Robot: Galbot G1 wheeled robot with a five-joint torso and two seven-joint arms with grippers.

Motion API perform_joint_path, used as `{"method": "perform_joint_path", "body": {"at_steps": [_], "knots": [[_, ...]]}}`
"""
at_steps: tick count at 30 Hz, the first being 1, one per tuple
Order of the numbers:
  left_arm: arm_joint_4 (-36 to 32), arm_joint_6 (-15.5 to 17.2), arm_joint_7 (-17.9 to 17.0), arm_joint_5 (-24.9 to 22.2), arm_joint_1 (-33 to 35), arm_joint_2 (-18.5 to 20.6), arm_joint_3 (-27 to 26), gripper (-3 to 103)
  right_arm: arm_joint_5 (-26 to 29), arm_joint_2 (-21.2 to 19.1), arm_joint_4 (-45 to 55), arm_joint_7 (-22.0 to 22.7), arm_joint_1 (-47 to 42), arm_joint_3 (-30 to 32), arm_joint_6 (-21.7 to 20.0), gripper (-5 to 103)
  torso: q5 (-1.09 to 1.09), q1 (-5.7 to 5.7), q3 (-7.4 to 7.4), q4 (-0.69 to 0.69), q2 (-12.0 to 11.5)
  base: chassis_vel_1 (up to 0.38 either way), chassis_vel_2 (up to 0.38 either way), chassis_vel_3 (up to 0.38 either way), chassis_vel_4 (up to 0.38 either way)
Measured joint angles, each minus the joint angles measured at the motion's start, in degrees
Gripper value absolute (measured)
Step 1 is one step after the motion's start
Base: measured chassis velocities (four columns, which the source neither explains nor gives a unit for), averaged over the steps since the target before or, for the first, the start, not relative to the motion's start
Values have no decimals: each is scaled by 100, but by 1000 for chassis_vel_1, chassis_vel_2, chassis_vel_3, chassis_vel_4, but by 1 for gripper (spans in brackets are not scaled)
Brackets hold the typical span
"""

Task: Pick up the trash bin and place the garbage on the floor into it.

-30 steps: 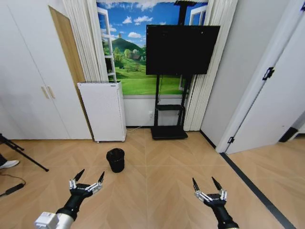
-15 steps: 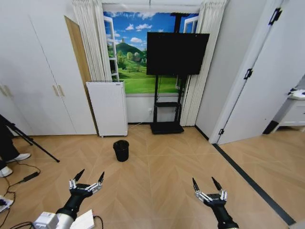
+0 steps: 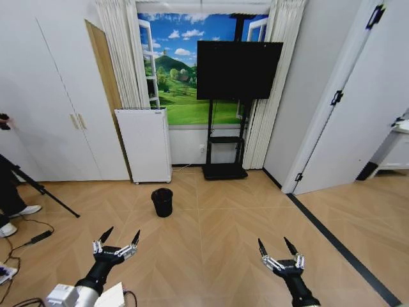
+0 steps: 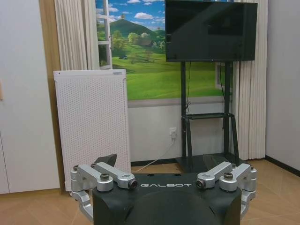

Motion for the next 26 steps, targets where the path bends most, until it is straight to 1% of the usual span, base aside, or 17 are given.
{"method": "perform_joint_path", "body": {"at_steps": [26], "knots": [[0,0,2,0,0,0,0,100,0,0,0,0,0,0,0,100,0,0,0,0,0,0,0,0,0]]}}
